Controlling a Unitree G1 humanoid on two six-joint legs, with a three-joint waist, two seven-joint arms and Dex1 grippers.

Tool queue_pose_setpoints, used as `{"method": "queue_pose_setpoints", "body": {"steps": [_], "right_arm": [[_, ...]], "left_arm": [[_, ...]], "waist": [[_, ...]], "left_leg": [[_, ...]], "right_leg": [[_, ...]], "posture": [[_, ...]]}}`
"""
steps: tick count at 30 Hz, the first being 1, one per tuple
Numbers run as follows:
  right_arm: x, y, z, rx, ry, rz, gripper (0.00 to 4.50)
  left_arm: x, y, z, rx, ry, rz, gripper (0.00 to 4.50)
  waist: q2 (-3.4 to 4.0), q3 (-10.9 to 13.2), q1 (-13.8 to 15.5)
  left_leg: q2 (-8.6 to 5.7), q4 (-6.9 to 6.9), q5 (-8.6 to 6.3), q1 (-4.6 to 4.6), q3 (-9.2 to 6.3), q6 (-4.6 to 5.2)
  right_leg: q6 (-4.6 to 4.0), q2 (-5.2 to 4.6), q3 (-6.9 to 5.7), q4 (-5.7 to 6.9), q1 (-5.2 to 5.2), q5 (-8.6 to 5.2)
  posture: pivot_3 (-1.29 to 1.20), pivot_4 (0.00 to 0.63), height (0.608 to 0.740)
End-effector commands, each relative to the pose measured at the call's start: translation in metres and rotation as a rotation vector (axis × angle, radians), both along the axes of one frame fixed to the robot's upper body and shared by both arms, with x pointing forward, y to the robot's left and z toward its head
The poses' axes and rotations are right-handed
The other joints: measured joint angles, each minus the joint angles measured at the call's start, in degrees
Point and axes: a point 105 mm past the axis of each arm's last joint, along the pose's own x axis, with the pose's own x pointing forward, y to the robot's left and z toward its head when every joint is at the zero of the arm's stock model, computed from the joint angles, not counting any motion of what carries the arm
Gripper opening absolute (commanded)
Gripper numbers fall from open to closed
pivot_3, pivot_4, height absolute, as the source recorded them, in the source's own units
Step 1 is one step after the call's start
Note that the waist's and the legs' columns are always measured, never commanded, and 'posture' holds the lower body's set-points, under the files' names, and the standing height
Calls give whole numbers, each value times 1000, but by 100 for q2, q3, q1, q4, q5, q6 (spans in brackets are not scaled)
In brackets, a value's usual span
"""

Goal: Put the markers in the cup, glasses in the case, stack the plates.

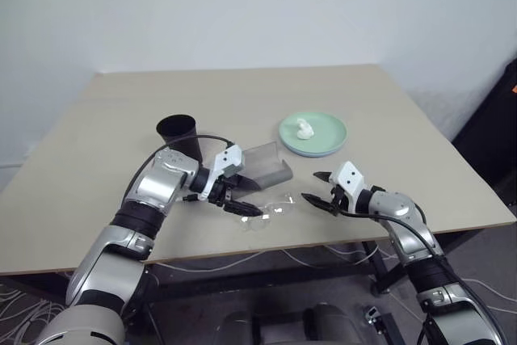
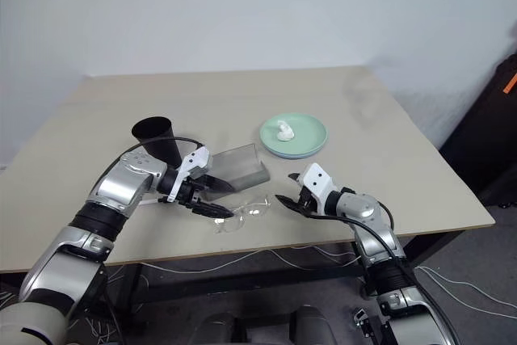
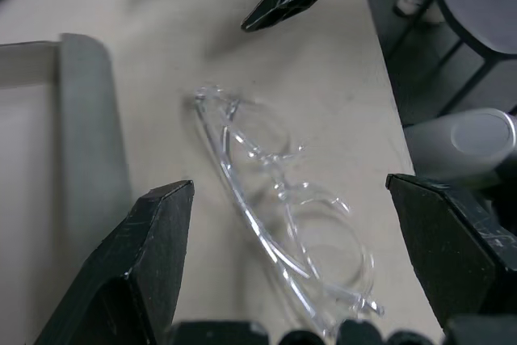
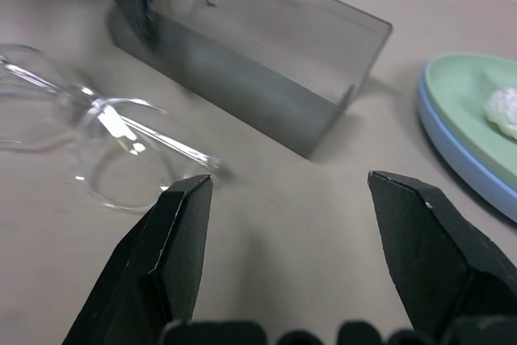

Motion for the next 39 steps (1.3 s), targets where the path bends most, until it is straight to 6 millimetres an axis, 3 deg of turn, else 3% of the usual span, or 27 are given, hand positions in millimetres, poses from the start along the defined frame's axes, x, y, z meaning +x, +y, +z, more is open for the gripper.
{"method": "queue_pose_setpoints", "body": {"steps": [1,13,16,22,27,32,39], "right_arm": [[0,-3,20,37,-64,13,3333],[1,-1,19,30,-72,1,3333],[2,-2,20,30,-78,-6,3366],[2,-2,20,29,-83,-13,3366],[3,-1,20,27,-84,-14,3366],[3,0,19,24,-82,-12,3366],[4,0,19,19,-82,-10,3366]], "left_arm": [[6,-10,10,-4,-35,-25,4053],[3,-18,-4,11,35,-24,4053],[3,-21,-4,-3,64,-5,3529],[5,-19,-11,28,56,13,1460],[6,-18,-11,32,59,24,1316],[7,-18,-11,19,59,45,23],[7,-18,-11,9,53,56,23]], "waist": [[-1,0,1],[-3,2,1],[-4,2,1],[-4,2,1],[-4,2,1],[-5,2,1],[-4,2,1]], "left_leg": [[0,1,0,0,0,0],[-1,5,0,-1,-6,1],[-1,6,0,-2,-8,1],[-2,7,0,-2,-11,1],[-2,9,0,-3,-11,1],[-2,11,0,-2,-13,1],[-2,24,-8,2,-23,-13]], "right_leg": [[0,0,0,0,0,0],[0,0,-1,1,2,0],[0,1,-1,1,2,0],[0,1,-2,1,2,0],[0,1,-2,2,3,0],[0,1,-3,3,4,0],[-1,2,-5,8,13,1]], "posture": [[0,0,740],[0,0,740],[0,0,740],[0,0,740],[0,0,740],[0,0,740],[0,0,740]]}}
